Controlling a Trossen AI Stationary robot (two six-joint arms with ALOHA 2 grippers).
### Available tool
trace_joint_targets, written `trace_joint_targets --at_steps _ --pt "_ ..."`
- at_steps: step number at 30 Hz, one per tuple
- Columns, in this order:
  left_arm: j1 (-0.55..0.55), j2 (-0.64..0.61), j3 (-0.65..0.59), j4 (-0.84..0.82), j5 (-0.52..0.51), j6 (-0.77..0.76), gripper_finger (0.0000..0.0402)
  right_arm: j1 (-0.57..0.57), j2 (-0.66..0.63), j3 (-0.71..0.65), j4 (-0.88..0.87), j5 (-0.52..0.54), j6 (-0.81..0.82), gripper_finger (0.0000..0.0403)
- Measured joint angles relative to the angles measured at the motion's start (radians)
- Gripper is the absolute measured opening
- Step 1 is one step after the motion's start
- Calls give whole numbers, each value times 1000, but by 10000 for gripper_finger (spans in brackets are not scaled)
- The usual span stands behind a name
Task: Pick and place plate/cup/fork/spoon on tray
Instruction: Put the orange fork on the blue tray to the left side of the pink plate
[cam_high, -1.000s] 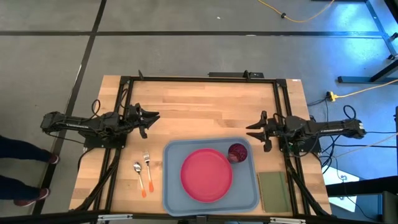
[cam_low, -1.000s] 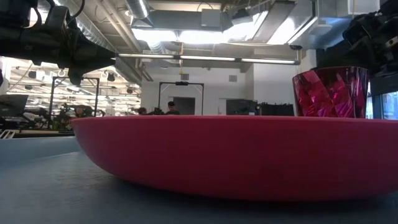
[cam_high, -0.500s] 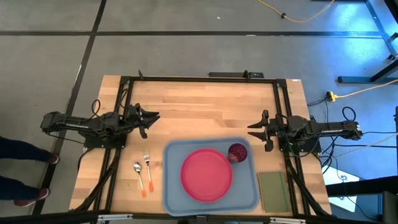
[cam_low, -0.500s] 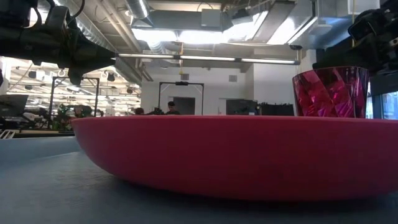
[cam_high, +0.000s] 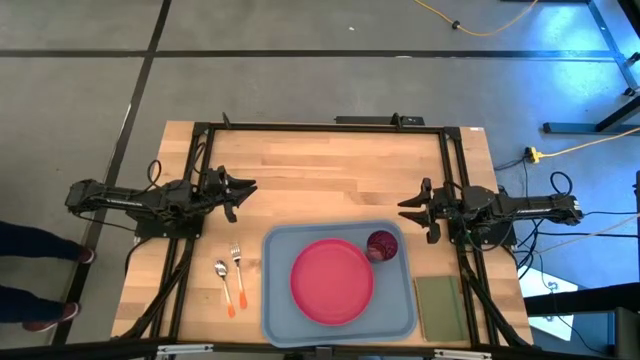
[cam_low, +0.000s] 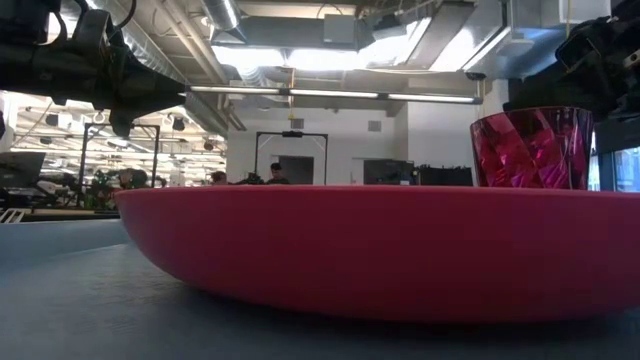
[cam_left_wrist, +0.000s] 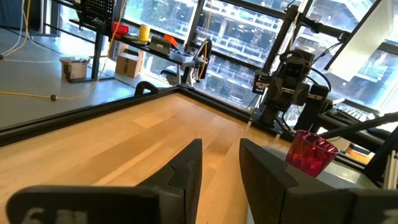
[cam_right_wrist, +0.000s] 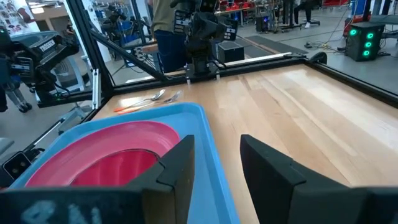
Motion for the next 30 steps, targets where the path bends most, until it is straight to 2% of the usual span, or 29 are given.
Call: trace_joint_targets --at_steps 15,20,26,28,30 --pt "0 0 0 10 -22 -2 99 0 0 0 0 0 -2 134" --pt "0 0 0 134 -142 -1 99 0 0 0 0 0 -2 134" --pt "1 0 0 345 -239 -3 99 0 0 0 0 0 -2 134" --pt "2 -1 12 358 -204 68 99 0 0 0 0 -1 -2 134" --pt "1 10 36 312 -52 165 99 0 0 0 0 -1 -2 134"
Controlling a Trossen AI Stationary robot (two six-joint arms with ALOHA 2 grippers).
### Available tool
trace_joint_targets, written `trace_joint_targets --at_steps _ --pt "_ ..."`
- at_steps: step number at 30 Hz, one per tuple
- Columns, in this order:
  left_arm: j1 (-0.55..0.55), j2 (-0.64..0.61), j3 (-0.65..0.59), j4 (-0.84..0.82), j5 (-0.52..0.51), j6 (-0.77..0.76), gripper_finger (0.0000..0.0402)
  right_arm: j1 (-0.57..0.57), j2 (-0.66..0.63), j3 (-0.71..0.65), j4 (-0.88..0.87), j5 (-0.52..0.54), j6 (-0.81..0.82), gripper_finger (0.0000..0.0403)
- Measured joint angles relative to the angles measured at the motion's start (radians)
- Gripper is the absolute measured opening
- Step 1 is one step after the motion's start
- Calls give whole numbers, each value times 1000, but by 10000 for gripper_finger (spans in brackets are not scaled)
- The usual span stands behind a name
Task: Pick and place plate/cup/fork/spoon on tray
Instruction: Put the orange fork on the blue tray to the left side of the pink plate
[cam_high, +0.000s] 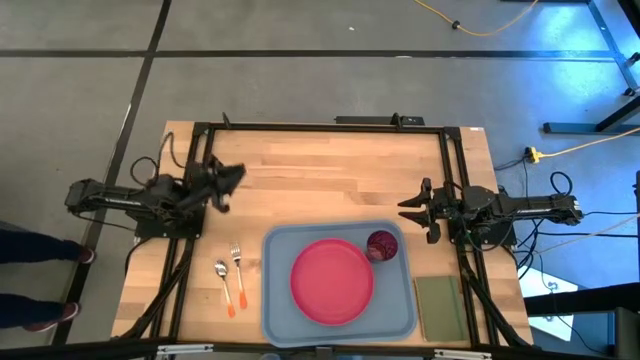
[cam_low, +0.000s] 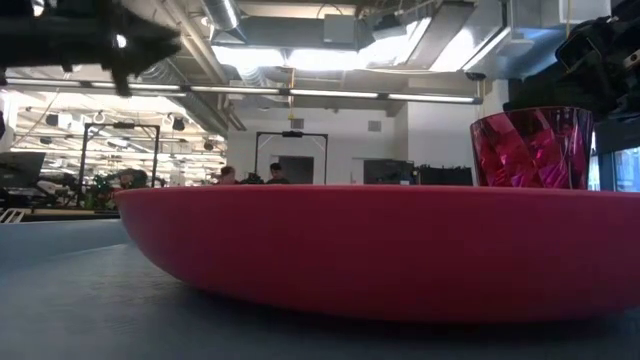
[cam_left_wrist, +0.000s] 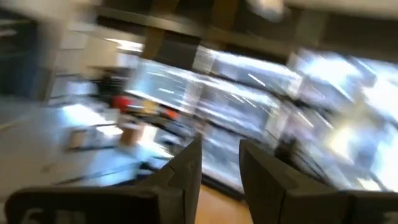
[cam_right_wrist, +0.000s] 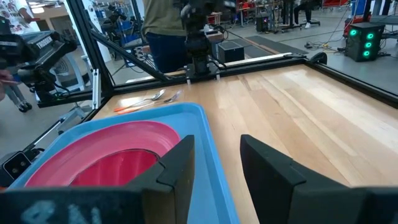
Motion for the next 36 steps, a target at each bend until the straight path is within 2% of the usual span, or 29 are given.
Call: trace_joint_targets --at_steps 2,3,5,8,10,15,18,20,23,26,31,36 --pt "-1 58 34 -23 119 22 99 0 0 0 0 0 0 134" --pt "-2 102 54 -37 132 8 99 0 0 0 0 0 0 134" --pt "-9 195 102 -125 93 -67 99 0 0 0 0 0 0 134" --pt "-17 361 201 -319 -60 -289 99 0 0 0 0 0 0 134" --pt "-17 490 271 -418 -106 -401 99 0 0 0 0 0 0 134" --pt "-66 663 502 -525 -120 -381 99 0 0 0 0 0 0 134" --pt "-147 744 663 -749 -293 -457 99 0 1 0 0 -1 0 134" --pt "-207 792 775 -967 -446 -601 99 0 1 0 0 0 0 134" --pt "-293 857 887 -1269 -535 -870 99 0 0 0 0 -1 0 134" --pt "-358 929 948 -1437 -527 -1085 99 0 0 0 0 -1 0 134" --pt "-447 998 968 -1675 -508 -1447 99 0 0 0 0 -1 0 134" --pt "-512 1035 968 -1784 -392 -1695 99 0 0 0 0 -1 0 134"
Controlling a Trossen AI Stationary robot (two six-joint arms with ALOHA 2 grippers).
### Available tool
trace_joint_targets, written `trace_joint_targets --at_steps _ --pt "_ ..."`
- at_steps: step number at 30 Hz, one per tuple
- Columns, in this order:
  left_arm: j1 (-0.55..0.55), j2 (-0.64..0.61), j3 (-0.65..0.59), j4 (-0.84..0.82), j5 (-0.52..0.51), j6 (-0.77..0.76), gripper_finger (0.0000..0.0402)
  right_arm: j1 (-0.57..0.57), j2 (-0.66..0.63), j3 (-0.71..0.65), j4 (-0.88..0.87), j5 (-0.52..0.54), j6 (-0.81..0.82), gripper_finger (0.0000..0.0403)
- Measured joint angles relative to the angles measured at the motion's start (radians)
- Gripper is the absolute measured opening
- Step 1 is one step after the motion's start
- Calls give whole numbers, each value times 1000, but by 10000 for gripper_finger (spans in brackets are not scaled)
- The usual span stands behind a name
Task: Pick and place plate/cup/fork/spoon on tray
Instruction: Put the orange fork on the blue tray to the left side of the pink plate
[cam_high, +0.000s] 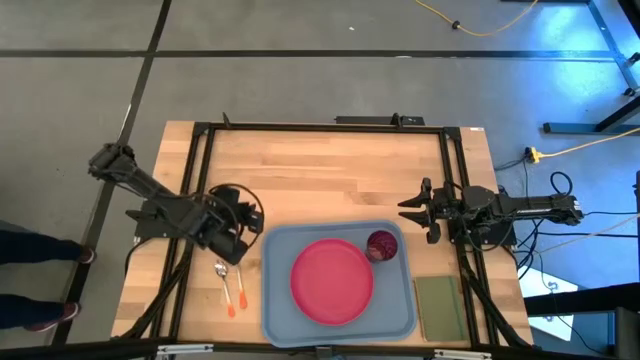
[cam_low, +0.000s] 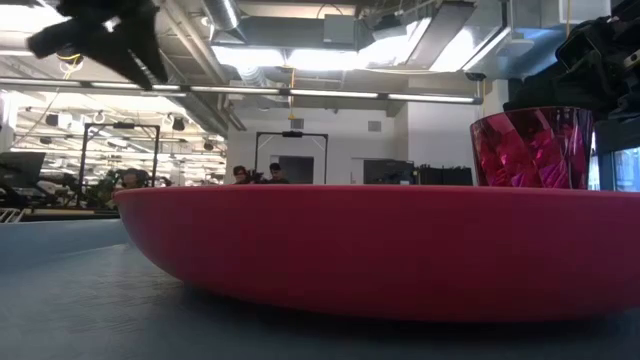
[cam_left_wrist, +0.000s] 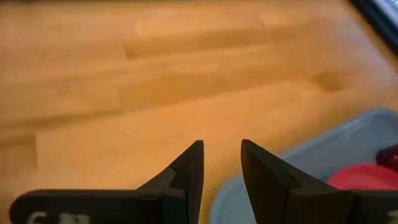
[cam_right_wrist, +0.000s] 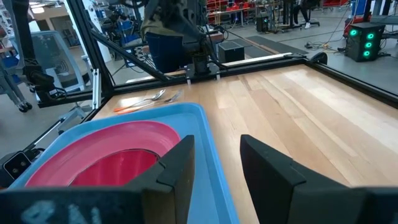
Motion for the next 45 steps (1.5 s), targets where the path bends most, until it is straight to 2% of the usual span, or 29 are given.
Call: trace_joint_targets --at_steps 5,15,21,25,29,35,38,45 --pt "-63 41 0 2 95 -87 99 0 0 0 0 0 0 134" --pt "-152 170 -1 -23 354 -385 99 0 0 0 0 0 0 134" --pt "-177 254 -1 74 372 -416 99 0 0 0 0 0 0 134" --pt "-201 296 -1 90 407 -498 99 0 0 0 0 0 0 134" --pt "-236 305 -1 98 412 -515 99 0 0 0 0 0 0 134" --pt "-283 304 -1 118 292 -517 99 0 0 0 0 0 0 134" --pt "-296 304 -1 125 286 -484 99 0 0 0 0 0 0 134" --pt "-315 304 -1 216 315 -278 99 0 0 0 0 0 0 134"
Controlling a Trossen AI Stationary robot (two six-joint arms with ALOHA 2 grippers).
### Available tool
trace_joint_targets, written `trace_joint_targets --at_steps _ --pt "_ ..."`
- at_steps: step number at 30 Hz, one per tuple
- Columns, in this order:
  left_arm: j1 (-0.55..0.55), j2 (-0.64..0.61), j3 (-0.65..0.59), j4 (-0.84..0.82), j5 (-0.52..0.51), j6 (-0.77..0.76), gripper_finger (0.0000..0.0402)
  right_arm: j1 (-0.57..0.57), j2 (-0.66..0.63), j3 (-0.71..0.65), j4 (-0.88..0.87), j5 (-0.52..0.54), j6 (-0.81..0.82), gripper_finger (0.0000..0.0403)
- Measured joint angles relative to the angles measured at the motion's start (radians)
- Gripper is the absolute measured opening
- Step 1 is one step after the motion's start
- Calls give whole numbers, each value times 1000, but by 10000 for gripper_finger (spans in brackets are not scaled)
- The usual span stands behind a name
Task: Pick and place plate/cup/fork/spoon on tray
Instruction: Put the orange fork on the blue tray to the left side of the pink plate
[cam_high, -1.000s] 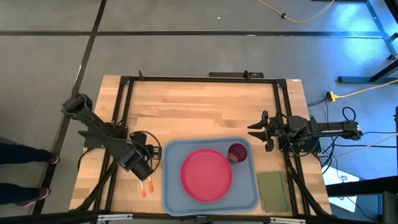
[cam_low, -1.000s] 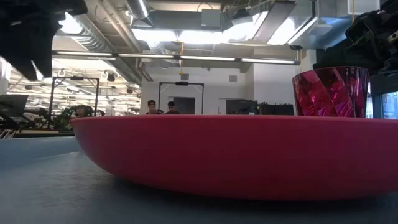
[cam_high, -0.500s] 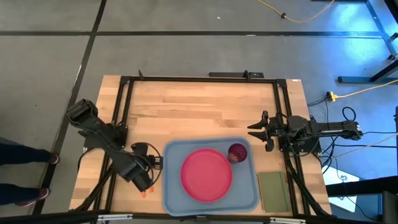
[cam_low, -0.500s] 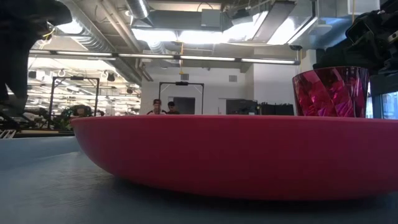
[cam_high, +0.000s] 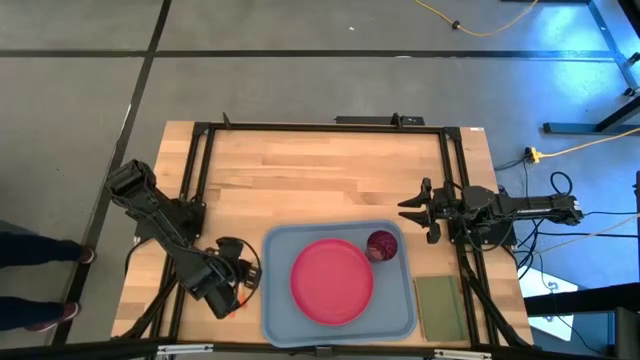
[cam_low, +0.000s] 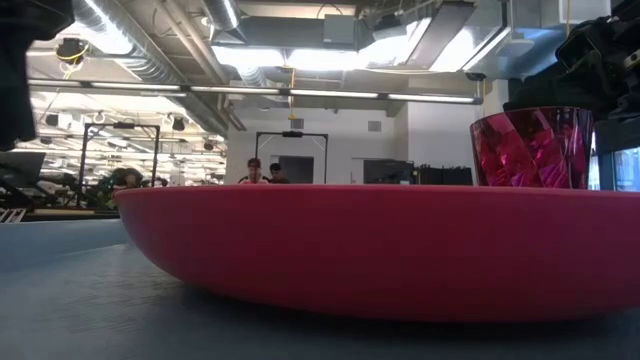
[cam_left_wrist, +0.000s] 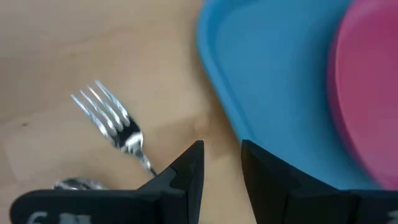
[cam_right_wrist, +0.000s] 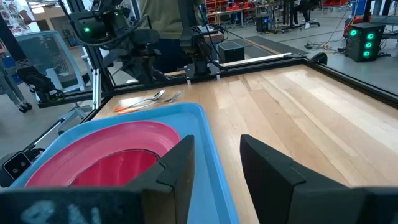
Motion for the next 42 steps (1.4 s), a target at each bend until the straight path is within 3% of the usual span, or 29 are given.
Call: trace_joint_targets --at_steps 5,10,20,29,42 --pt "0 0 0 33 2 129 99 0 0 0 0 0 0 134" --pt "8 0 0 34 41 127 99 0 0 0 0 0 0 134" --pt "10 83 0 2 316 -117 99 0 0 0 0 0 0 134" --pt "16 119 0 18 252 -212 99 0 0 0 0 0 0 134" --pt "66 180 0 37 317 -210 99 0 0 0 0 0 0 134"
